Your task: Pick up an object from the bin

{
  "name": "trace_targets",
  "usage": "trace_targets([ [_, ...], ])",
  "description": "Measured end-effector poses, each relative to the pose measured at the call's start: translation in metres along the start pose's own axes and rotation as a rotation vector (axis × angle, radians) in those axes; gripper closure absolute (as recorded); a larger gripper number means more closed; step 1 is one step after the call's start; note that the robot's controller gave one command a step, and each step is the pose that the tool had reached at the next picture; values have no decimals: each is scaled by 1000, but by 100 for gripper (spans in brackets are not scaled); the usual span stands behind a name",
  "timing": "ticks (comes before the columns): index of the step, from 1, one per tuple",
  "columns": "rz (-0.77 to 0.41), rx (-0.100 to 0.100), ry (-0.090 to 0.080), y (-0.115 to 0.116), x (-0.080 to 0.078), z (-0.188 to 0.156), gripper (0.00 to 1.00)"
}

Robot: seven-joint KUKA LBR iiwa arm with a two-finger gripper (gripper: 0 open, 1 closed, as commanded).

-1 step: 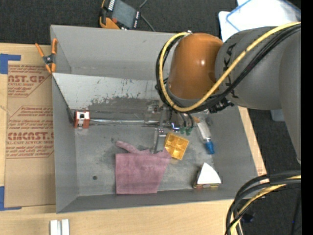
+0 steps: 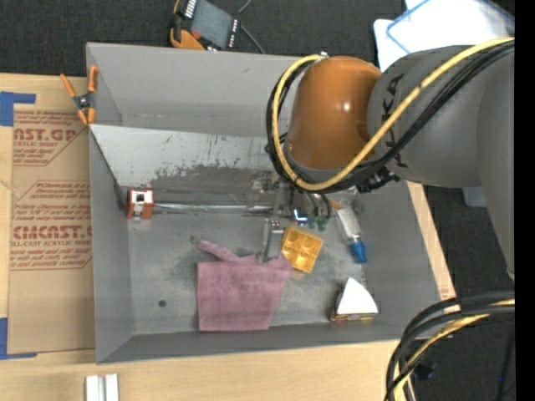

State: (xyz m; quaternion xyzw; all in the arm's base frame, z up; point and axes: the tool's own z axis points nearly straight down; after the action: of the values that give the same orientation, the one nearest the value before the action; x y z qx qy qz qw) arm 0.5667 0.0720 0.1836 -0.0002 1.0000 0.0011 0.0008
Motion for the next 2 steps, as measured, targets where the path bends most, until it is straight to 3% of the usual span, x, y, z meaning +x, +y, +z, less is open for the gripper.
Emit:
trace_targets([
  [1,139,-1,2,7,82,58,0],
  [2,150,-2,-12,-52,58,57,100],
])
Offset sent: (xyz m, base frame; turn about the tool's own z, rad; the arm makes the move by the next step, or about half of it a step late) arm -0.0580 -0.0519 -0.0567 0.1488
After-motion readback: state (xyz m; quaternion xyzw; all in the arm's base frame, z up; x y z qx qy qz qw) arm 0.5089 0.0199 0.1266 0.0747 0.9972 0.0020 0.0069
